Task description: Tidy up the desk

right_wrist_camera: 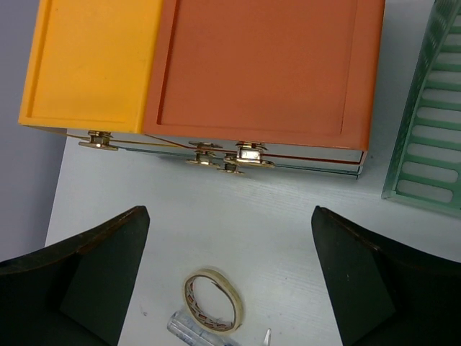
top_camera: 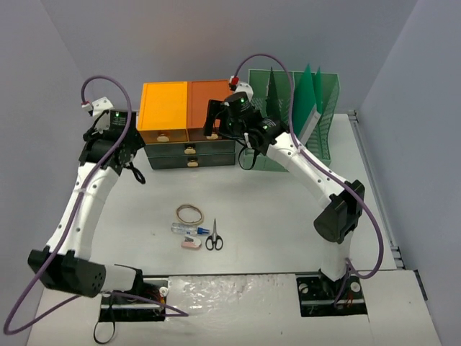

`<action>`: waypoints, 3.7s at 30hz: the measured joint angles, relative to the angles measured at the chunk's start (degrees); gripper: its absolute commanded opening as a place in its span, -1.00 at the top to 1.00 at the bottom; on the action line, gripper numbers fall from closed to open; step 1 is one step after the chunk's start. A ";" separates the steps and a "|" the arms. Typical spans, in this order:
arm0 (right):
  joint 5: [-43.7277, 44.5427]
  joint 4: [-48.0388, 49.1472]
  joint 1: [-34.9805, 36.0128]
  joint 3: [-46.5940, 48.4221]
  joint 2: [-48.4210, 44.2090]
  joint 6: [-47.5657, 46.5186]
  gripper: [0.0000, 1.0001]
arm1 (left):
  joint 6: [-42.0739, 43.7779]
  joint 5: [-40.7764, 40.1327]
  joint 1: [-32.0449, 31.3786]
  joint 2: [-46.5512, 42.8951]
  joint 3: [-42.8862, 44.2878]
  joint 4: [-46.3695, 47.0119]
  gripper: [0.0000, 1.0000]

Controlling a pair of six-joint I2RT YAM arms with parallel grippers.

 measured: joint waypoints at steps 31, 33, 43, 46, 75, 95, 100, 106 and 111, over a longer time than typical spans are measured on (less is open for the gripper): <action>3.39 -3.68 4.48 3.29 2.90 -6.39 -0.85 | -2.33 40.92 17.58 34.53 20.78 20.88 -0.40; 3.57 -3.77 4.48 3.13 2.97 -6.39 -0.85 | -3.00 44.34 18.64 36.32 21.63 22.76 -0.40; 5.45 -3.76 4.48 2.65 5.16 -6.02 -0.83 | -4.53 52.81 19.78 39.01 22.26 26.37 -0.39; 6.25 -3.72 4.48 2.58 7.62 -5.35 -0.82 | -4.54 53.88 19.78 39.16 22.23 26.45 -0.39; 30.42 15.70 11.18 -6.02 14.03 -9.11 -0.39 | -4.05 55.46 19.82 38.39 20.73 26.58 -0.36; 45.64 24.41 11.81 -6.25 14.03 -18.50 -0.20 | -3.80 55.94 19.82 38.39 20.73 26.52 -0.29; 44.04 25.00 11.04 -6.24 14.07 -19.09 0.02 | -3.80 56.14 19.82 38.39 20.73 26.51 -0.28; 41.60 25.49 10.81 -6.21 14.14 -19.30 0.76 | -3.78 56.35 19.82 38.33 20.73 26.45 -0.22; 41.25 25.41 10.73 -6.21 14.13 -19.33 1.00 | -3.70 56.42 19.82 38.22 20.73 26.43 -0.16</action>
